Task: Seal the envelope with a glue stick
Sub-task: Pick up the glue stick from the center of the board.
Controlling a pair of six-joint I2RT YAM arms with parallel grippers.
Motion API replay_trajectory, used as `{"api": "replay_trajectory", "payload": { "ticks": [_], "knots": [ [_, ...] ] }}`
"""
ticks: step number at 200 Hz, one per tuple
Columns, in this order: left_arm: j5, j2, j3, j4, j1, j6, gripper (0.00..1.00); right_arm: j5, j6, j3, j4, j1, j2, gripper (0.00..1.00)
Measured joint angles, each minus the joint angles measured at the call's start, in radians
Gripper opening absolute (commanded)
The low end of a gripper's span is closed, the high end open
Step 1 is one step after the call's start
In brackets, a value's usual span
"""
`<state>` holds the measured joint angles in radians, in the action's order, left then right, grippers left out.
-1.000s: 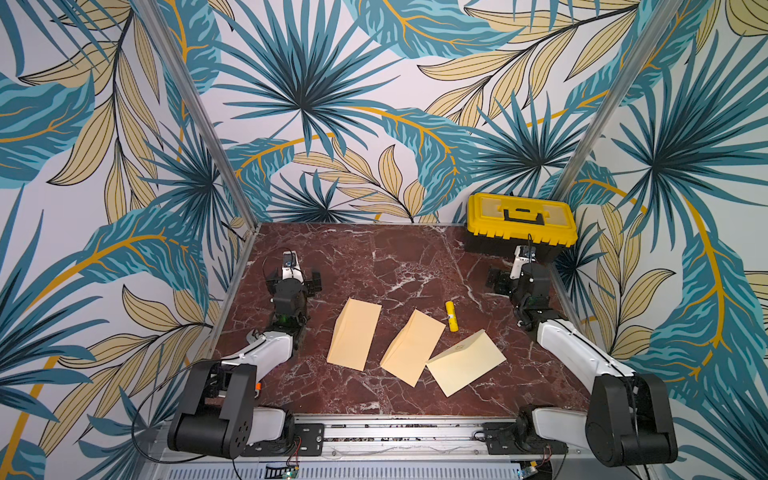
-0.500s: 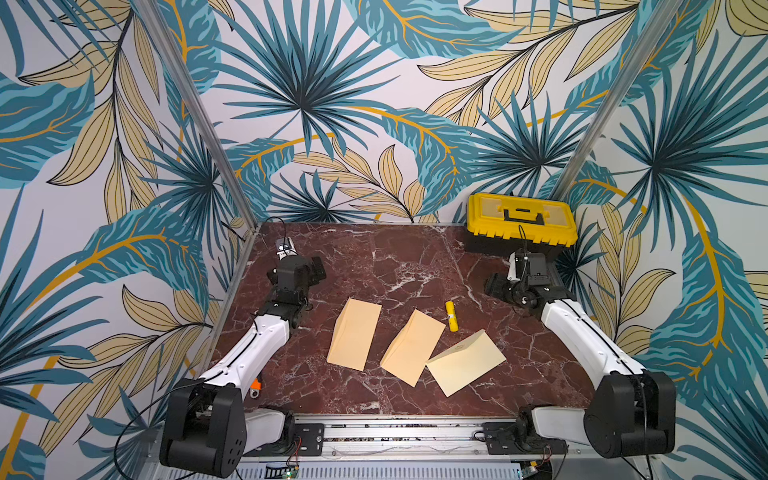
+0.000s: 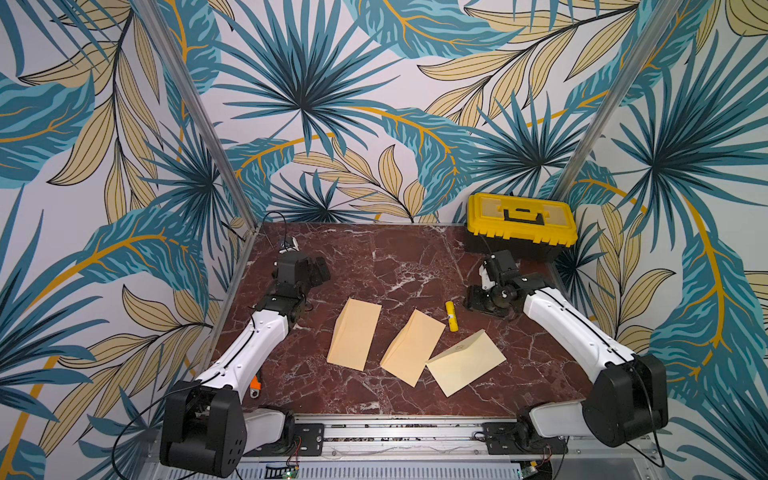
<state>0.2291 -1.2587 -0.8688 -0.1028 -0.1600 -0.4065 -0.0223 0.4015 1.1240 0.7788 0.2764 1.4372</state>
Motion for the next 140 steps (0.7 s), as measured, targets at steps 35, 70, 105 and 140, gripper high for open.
{"api": "replay_trajectory", "payload": {
  "ticks": [35,70,105,140],
  "knots": [
    [-0.018,-0.008,-0.016,-0.001,0.0,-0.01,1.0,0.038,0.014,0.062,0.034,0.086,0.135,0.58],
    [-0.03,-0.01,-0.016,-0.006,0.0,-0.018,1.0,0.056,0.02,0.107,0.029,0.13,0.247,0.56],
    [-0.035,-0.01,-0.016,-0.015,0.0,-0.026,1.0,0.073,0.017,0.137,0.013,0.137,0.337,0.52],
    [-0.036,-0.01,-0.016,-0.029,0.0,-0.025,1.0,0.099,0.009,0.146,-0.005,0.137,0.401,0.49]
  ]
}}
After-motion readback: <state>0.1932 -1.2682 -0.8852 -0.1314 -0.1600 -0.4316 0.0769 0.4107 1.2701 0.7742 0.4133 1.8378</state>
